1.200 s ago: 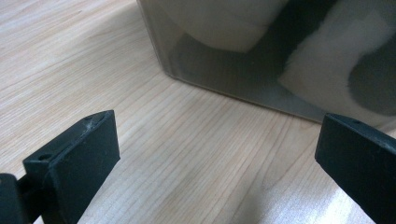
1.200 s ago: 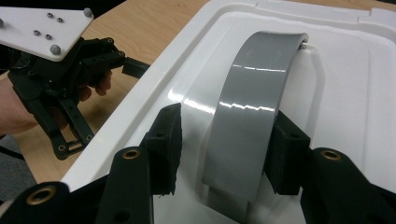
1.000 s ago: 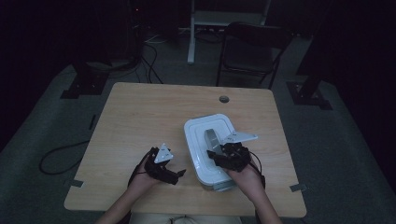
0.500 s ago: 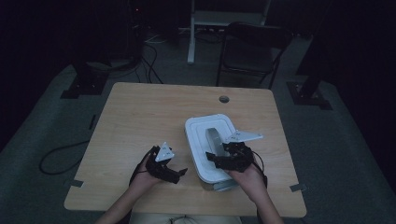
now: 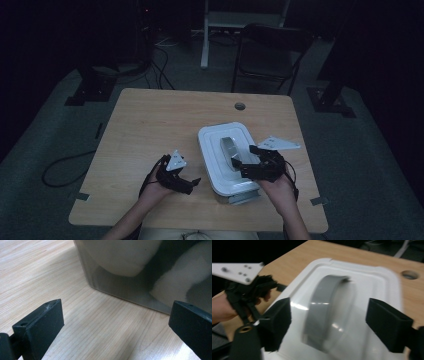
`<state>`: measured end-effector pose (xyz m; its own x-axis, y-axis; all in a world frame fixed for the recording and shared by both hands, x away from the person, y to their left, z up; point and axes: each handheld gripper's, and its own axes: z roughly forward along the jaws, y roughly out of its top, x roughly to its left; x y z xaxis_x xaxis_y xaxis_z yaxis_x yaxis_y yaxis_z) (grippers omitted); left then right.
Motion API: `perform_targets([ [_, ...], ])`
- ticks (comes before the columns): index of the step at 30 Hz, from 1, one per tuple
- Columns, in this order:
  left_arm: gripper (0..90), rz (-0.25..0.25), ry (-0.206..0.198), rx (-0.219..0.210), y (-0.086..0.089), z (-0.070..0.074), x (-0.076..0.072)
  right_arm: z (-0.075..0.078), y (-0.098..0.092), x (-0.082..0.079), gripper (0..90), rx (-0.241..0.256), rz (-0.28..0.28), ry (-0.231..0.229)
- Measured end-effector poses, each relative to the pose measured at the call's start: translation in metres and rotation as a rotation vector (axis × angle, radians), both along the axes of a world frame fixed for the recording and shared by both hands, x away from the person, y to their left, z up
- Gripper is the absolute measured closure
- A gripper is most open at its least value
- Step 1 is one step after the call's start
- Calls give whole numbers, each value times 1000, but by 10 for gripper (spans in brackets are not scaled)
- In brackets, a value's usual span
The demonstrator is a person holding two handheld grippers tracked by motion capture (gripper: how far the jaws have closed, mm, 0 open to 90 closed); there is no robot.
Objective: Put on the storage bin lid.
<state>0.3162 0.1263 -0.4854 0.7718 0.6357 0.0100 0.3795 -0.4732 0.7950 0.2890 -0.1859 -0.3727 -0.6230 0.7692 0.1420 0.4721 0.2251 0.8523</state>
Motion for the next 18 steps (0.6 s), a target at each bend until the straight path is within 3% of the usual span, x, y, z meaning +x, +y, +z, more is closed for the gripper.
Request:
perform_targets([
  [4,5,4,6,-3,0,1,2,0,-21,2,138,21,-50,-68],
  [7,6,7,5,-8,0,2,3,-1,-28,5,138,14,-76,-75],
  [10,5,8,5,-8,-1,2,4,-5,-41,10,138,-2,-125,-114],
  [12,6,9,5,-9,-1,2,4,-6,-45,12,137,-9,-145,-117],
  [13,5,13,7,-9,-2,1,5,-13,-58,19,137,-4,-197,-126],
  [16,5,16,6,-12,-2,1,6,-23,-71,27,137,-7,-248,-124],
  [18,5,17,4,-15,-2,0,7,-26,-74,29,137,-9,-258,-120],
])
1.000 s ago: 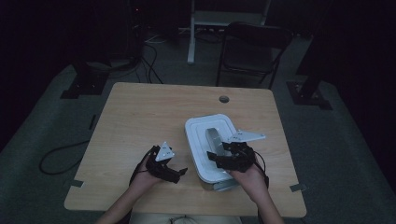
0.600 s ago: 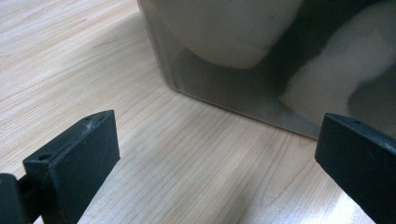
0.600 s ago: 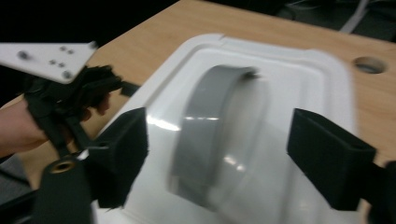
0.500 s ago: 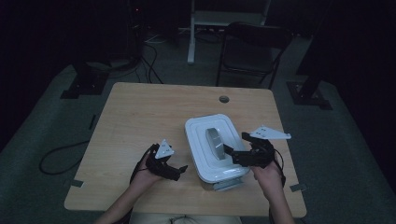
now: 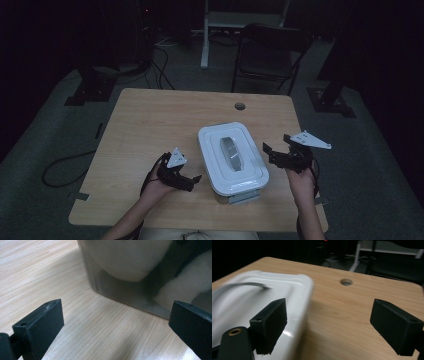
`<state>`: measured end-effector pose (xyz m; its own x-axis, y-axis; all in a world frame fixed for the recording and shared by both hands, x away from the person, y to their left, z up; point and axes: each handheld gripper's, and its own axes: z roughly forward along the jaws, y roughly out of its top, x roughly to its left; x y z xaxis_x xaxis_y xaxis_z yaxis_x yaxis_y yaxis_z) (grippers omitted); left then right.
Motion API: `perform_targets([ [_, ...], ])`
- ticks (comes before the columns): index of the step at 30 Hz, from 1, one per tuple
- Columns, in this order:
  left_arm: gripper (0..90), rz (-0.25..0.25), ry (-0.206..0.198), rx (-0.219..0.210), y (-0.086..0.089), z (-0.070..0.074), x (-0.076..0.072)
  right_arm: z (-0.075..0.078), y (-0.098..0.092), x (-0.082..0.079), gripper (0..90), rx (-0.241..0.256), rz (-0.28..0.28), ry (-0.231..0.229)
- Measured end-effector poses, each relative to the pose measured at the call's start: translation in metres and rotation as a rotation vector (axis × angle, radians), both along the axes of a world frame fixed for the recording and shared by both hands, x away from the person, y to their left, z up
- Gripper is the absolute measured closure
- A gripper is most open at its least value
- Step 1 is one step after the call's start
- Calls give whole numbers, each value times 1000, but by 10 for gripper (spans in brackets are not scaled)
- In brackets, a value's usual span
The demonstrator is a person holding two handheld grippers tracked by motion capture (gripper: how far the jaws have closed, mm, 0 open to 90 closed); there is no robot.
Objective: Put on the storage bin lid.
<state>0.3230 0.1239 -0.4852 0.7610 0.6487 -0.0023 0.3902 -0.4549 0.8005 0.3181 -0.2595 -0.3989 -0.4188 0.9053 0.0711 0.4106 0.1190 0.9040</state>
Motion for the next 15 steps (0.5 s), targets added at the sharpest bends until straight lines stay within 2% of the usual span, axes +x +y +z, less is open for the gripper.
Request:
perform_targets([
  [5,5,8,10,-1,0,-3,3,-28,-15,13,136,-32,-43,54],
  [7,5,10,11,-2,-1,-4,4,-40,-19,16,136,-29,-50,77],
  [15,5,9,21,1,-9,-8,10,-81,-14,21,136,-24,-47,132],
])
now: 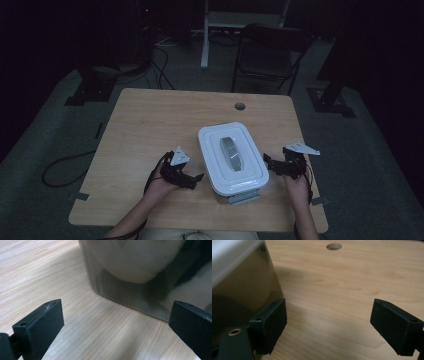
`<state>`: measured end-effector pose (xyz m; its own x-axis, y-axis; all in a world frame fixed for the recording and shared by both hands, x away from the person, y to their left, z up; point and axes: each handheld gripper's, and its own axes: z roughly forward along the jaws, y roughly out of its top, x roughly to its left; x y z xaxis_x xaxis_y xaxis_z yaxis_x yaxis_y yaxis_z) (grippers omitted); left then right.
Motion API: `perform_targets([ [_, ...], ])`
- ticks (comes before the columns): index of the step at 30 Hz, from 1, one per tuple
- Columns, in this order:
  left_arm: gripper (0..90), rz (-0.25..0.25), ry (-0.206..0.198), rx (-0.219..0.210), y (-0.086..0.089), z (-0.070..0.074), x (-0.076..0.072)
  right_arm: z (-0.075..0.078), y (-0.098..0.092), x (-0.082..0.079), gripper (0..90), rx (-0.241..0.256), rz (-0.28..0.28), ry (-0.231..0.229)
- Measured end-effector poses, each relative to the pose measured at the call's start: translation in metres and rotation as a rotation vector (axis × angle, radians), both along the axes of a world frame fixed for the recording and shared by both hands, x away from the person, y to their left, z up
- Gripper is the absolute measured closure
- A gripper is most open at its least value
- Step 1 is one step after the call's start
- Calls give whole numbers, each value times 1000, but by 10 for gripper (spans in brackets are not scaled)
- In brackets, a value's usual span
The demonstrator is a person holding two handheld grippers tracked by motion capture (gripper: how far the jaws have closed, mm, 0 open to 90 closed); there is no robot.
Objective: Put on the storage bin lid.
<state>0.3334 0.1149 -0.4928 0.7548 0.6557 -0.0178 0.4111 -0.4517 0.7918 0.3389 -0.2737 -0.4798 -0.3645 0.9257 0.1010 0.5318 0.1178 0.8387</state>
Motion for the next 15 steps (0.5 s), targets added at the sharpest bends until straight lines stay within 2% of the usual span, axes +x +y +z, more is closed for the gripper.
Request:
perform_targets([
  [5,5,2,5,9,-5,-3,5,-18,10,-1,136,1,39,33],
  [7,5,2,8,9,-6,-3,7,-22,14,-2,135,-14,55,46],
  [11,5,2,6,22,-8,-3,10,-28,22,-4,144,-22,87,58],
  [13,6,6,10,17,-7,-3,12,-30,22,-5,140,-10,82,61],
  [15,5,7,5,30,-7,-2,14,-31,22,-6,141,-3,88,64],
])
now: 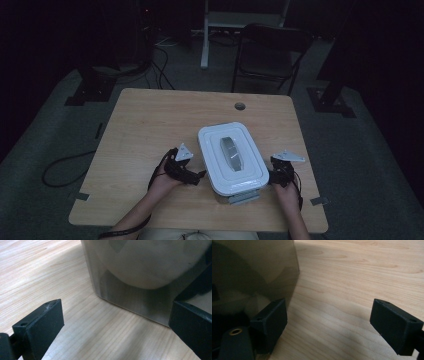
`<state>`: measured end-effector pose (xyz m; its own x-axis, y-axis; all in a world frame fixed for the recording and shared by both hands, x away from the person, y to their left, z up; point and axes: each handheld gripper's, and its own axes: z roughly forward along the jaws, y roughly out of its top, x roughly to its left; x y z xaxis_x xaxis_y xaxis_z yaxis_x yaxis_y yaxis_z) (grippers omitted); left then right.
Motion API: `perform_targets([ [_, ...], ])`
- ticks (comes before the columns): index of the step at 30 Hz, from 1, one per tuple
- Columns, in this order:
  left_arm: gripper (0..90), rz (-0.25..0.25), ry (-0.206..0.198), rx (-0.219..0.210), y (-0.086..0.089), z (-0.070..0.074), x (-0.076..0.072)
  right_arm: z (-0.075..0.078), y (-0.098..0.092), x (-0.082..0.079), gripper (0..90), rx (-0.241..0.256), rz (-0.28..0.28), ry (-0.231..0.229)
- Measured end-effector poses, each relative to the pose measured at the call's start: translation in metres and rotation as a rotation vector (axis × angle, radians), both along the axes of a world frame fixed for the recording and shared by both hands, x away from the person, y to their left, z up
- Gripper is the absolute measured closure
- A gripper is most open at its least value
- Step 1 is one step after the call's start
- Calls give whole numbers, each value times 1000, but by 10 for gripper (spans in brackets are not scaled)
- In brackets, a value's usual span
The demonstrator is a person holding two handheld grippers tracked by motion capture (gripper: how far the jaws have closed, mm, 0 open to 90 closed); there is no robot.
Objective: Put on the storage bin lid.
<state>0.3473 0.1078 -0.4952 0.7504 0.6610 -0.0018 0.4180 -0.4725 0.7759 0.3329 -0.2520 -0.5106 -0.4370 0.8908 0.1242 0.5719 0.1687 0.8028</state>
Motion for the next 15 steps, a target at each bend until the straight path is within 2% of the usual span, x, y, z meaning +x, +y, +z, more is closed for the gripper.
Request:
perform_targets([
  [7,5,16,-16,36,3,4,6,-1,4,-4,167,22,37,22],
  [8,6,20,-16,34,5,4,7,-2,9,-6,164,6,57,20],
  [12,5,34,-15,27,8,4,8,1,15,-10,165,-23,60,9],
  [15,6,39,-19,26,10,4,8,0,18,-13,167,-19,72,8],
])
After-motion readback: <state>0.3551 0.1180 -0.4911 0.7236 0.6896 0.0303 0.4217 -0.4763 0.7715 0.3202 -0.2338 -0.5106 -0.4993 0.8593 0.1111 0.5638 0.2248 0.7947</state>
